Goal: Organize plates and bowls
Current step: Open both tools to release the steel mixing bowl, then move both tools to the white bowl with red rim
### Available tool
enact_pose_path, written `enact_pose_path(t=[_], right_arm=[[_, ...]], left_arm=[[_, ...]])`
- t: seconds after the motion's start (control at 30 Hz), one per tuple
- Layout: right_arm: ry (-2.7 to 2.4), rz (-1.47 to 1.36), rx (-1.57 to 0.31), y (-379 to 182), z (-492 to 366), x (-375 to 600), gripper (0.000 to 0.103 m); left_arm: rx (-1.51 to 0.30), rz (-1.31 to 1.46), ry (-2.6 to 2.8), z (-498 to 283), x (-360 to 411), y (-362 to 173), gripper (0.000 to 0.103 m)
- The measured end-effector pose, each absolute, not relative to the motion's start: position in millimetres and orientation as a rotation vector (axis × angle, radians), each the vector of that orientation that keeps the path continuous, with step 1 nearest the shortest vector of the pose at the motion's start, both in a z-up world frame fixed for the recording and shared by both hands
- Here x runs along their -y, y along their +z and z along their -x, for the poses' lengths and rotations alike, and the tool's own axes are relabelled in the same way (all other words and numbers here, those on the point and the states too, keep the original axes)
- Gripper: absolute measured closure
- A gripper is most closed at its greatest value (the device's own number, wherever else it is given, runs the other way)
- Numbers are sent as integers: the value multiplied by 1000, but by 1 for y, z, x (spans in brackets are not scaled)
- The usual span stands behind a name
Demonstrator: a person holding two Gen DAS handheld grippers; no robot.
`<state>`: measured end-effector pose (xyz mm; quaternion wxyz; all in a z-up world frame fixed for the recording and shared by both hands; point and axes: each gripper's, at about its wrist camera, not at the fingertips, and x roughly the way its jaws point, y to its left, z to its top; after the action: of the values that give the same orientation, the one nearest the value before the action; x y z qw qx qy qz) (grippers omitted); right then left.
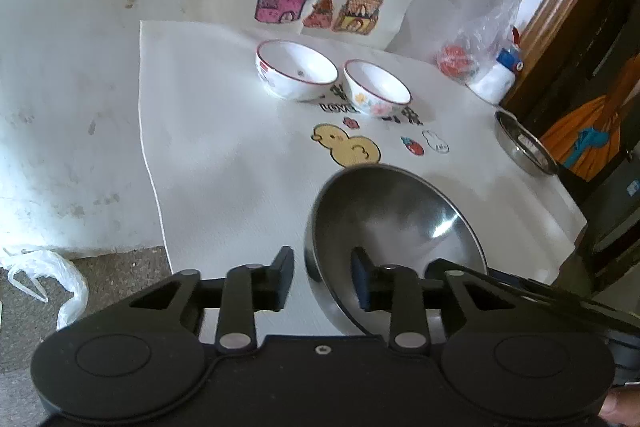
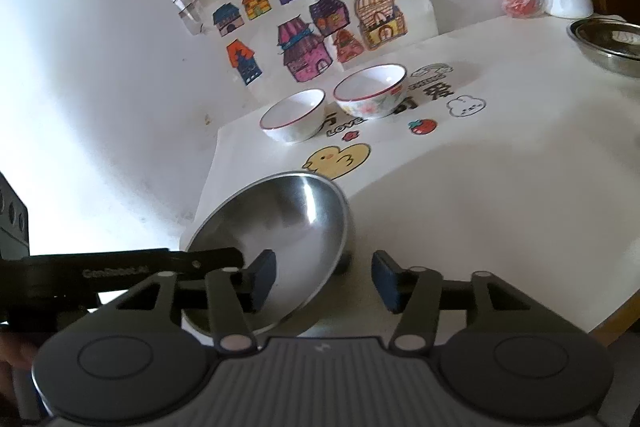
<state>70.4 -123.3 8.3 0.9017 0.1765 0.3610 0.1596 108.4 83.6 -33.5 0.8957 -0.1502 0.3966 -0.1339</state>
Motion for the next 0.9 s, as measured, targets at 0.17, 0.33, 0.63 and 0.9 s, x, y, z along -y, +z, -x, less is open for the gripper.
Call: enact_pose_path(t=[0.17,0.33,0.63,0.9], right_arm=[[310,-388,-722,11,-71,134,20],[296,-396,-696,15,-77,138,4],[323,-400,-689,23,-106,142,1],[393,-490,-729,25,-167,154,1]], left_arm=[[-775,327,-266,-109,-93,-30,50],[-712,349,-224,-110,-103,-26,20],[-665,378,-120,-136,-129,-27,1],[-655,360,-84,-184,-152,-30,1]])
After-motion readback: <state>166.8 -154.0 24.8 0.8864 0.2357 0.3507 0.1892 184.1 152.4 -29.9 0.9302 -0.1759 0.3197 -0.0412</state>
